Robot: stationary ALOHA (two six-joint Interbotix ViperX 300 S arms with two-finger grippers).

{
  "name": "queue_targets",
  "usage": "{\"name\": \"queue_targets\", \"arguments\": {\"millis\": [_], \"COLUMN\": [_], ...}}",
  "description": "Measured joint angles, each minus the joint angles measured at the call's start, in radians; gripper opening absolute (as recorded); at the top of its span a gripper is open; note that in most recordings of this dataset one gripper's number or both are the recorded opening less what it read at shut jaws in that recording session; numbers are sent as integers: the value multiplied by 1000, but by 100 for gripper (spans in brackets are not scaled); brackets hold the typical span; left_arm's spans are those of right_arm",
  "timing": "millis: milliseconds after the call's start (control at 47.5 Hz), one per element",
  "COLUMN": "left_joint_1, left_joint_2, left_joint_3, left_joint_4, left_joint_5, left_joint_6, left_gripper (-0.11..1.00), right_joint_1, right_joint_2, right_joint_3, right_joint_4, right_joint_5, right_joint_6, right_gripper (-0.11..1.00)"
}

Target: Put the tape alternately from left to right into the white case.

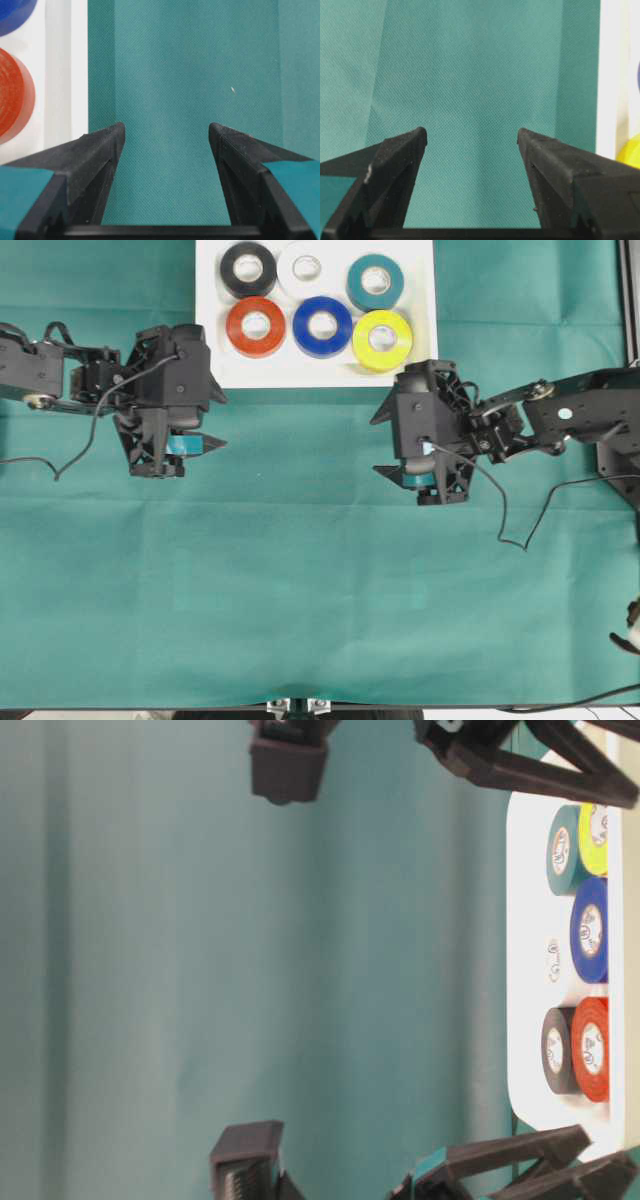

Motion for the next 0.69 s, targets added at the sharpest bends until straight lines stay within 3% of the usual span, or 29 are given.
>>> {"name": "queue_targets", "arguments": {"millis": [694], "left_joint_1": [0], "left_joint_2": [-141], "left_joint_3": [97], "left_joint_4": [-2], "left_joint_5": [-15], "left_joint_6": [-2], "left_gripper": [97], "right_joint_1": [2], "right_joint_2": [-202], "right_joint_3": [109], "right_joint_4": [2], "right_joint_5": [3], "right_joint_6": [2], "right_gripper": [82]}}
